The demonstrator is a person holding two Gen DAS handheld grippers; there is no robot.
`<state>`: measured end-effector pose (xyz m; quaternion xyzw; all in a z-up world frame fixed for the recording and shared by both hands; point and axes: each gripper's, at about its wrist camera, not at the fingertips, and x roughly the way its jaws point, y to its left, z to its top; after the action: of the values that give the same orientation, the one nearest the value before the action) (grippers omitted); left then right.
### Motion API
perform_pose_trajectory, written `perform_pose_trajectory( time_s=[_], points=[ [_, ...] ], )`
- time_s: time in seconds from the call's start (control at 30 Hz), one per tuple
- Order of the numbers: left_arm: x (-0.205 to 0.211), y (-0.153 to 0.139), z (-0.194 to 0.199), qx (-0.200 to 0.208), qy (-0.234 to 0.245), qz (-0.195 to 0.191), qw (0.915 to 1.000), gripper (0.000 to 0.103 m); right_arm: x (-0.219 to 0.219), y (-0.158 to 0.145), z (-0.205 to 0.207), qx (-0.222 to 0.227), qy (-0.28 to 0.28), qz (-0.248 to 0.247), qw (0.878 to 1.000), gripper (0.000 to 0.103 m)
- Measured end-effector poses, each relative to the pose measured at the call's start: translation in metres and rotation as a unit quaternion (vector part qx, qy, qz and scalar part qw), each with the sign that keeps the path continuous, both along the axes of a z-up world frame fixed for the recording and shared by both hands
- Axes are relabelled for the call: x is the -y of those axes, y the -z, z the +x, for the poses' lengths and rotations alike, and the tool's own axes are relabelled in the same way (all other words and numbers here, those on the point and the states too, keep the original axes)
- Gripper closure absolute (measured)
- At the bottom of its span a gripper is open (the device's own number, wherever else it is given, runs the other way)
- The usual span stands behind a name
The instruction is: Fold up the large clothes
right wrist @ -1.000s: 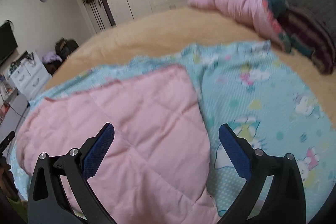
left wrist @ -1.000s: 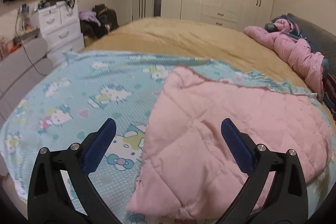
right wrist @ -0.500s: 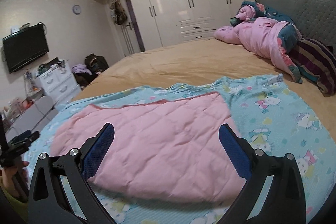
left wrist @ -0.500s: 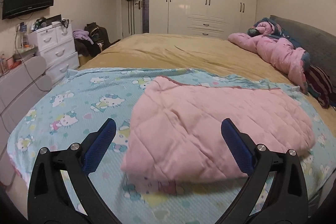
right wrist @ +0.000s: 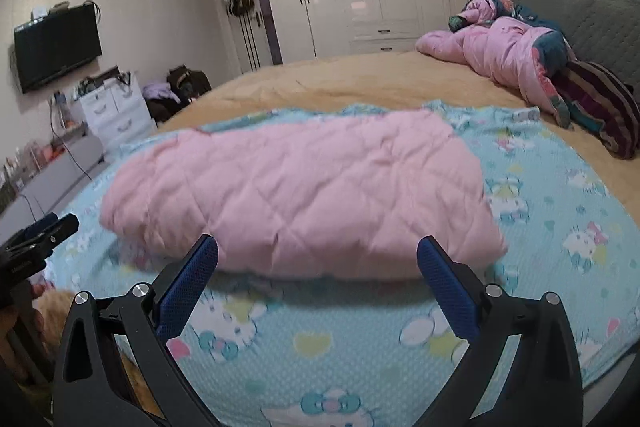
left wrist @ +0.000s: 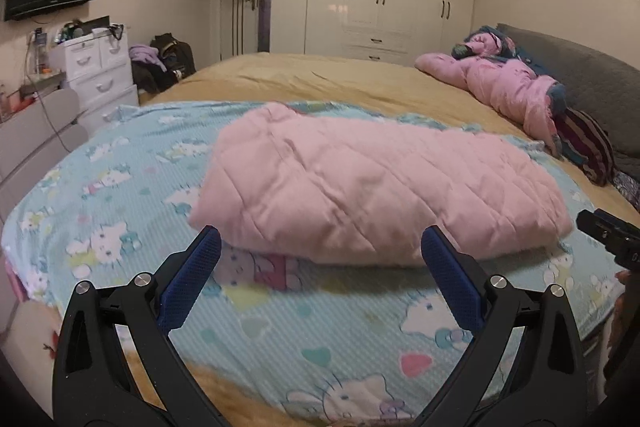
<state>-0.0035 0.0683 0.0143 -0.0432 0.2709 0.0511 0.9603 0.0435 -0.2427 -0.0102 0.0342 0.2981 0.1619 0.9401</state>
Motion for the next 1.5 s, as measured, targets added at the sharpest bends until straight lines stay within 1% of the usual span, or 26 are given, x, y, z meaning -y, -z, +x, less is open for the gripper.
perform_pose_trajectory(
  time_s=[0.07,0.13,0.17,0.33,0.43,0.6,0.7,1.0,1.5],
  points=[
    [0.002,0.001,-0.003,0.002,0.002,-0.003,1.0,0.009,-0.002,0.002,-0.006,0.006,-0.005,-0.005,1.0,0.004],
    [0.002,-0.001,-0.004,0.007,0.001,-0.008,0.9999,0.009,-0.005,0.003,-0.013,0.02,-0.001,-0.014,1.0,0.004],
    [0.002,-0.003,-0.004,0.01,-0.001,-0.008,0.9999,0.009,-0.006,0.004,-0.015,0.023,-0.005,-0.011,1.0,0.004],
    [0.004,-0.007,-0.008,0.015,-0.006,-0.012,0.9998,0.009,-0.013,0.002,-0.019,0.028,-0.017,-0.013,0.999,0.004],
    [0.006,-0.007,-0.008,0.014,-0.007,-0.005,0.9999,0.009,-0.015,0.0,-0.019,0.028,-0.022,-0.004,0.999,0.004],
    [0.009,-0.007,-0.008,0.013,-0.001,-0.005,0.9999,0.009,-0.018,-0.004,-0.021,0.034,-0.025,-0.008,0.999,0.004],
    [0.01,-0.007,-0.008,0.011,0.004,-0.004,0.9999,0.009,-0.017,-0.004,-0.023,0.038,-0.024,-0.001,0.999,0.004],
    [0.011,-0.006,-0.009,0.008,0.003,-0.001,1.0,0.009,-0.02,-0.003,-0.021,0.028,-0.026,-0.005,0.999,0.004],
    [0.011,-0.006,-0.009,0.009,0.001,0.0,1.0,0.009,-0.023,-0.003,-0.021,0.031,-0.03,-0.009,0.999,0.004]
  ],
)
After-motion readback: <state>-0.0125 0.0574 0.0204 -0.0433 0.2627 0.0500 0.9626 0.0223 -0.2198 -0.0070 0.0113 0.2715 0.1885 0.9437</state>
